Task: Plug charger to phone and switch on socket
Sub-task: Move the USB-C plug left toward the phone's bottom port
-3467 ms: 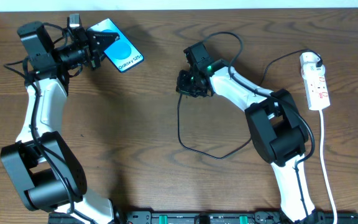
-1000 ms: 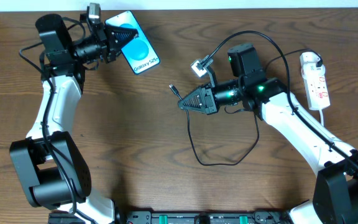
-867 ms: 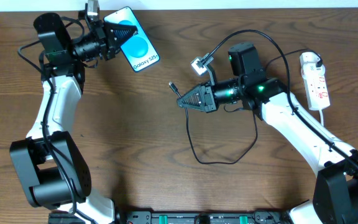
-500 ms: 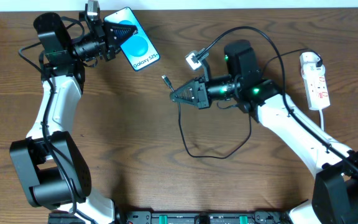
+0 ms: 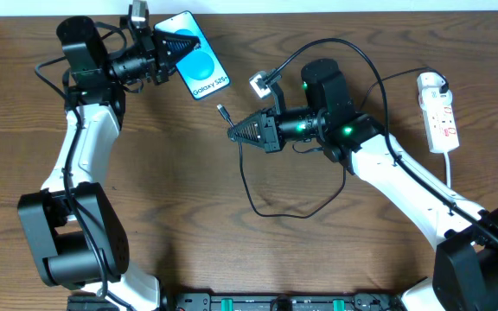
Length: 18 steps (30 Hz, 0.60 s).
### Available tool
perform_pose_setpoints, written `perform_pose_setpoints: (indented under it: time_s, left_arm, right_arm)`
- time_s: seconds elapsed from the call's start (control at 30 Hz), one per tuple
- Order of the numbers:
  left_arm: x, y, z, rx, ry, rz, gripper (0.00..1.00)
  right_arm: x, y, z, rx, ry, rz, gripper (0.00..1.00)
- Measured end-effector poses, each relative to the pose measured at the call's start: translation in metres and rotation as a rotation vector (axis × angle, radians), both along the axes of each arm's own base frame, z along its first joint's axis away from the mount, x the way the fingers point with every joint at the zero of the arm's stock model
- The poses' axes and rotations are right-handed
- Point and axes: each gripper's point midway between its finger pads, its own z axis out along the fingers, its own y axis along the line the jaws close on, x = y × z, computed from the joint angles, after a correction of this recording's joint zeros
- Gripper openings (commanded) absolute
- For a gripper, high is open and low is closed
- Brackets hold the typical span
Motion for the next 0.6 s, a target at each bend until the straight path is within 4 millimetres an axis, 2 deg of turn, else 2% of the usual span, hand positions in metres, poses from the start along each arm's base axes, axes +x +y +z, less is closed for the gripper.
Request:
perform_pose_setpoints:
  time_s: [0.2, 0.4, 0.6]
  left_arm:
    - [0.001, 0.000, 0.000, -0.001, 0.003, 0.004, 0.07]
    - [0.000, 0.000, 0.000, -0.001, 0.003, 0.002, 0.07]
    - [-0.002, -0.012, 0.000, -0.001, 0.003, -0.024, 0.07]
  right_arm:
    - [0.005, 0.002, 0.007, 0.020, -0.011, -0.020, 0.01]
    - [0.012, 0.001, 0.005, 0.007, 0.017, -0.069, 0.01]
    - [0.017, 0.000, 0.003, -0.001, 0.029, -0.099, 0.01]
